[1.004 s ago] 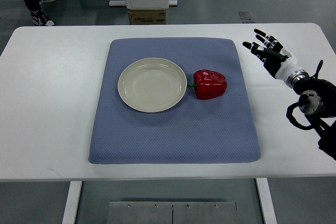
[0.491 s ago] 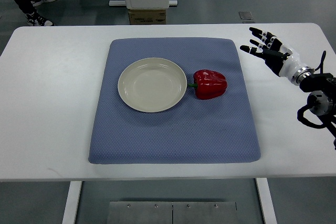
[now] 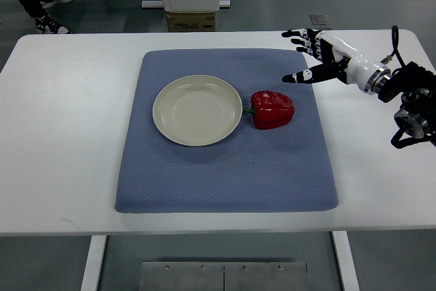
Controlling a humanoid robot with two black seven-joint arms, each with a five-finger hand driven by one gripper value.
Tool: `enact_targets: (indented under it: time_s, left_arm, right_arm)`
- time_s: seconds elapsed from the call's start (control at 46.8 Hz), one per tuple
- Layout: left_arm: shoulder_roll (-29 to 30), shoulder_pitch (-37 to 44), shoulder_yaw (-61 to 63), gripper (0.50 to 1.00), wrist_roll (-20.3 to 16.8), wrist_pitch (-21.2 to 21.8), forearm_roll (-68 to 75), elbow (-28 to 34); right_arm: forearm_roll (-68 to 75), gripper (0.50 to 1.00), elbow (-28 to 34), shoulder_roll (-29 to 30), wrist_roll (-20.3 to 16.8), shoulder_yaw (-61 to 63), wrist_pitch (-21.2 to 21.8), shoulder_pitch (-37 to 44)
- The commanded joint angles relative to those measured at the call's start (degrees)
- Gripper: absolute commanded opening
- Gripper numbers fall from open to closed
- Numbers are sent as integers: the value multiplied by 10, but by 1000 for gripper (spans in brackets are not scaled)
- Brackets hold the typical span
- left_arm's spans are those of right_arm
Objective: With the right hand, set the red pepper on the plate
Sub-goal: 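Reach the open right hand over the red bell pepper, then close the right hand fingers around the red bell pepper and lift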
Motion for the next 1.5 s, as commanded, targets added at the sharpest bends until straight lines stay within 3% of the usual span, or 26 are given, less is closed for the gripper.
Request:
enact_targets:
  time_s: [0.0,0.235,0.385,0.684,0.855,1.474]
  left_arm:
    - [0,0,0,1000,0,0,0,0]
    - [0,0,0,1000,0,0,0,0]
    - [0,0,0,1000,0,0,0,0]
    - [0,0,0,1000,0,0,0,0]
    - [0,0,0,1000,0,0,0,0]
    - [0,0,0,1000,0,0,0,0]
  right_arm:
    - [-37,998,13,-2,1,-14,0,5]
    - [-123,995,28,0,1,-38,-1,24]
    - [-126,981,27,5,1,-113,-7,69]
    - [-145,962,22,29,-8,-152,-22,82]
    - [-145,964,11,46,-9,-190,-51,90]
    - [-146,964,-47,68,-8,-207,-52,89]
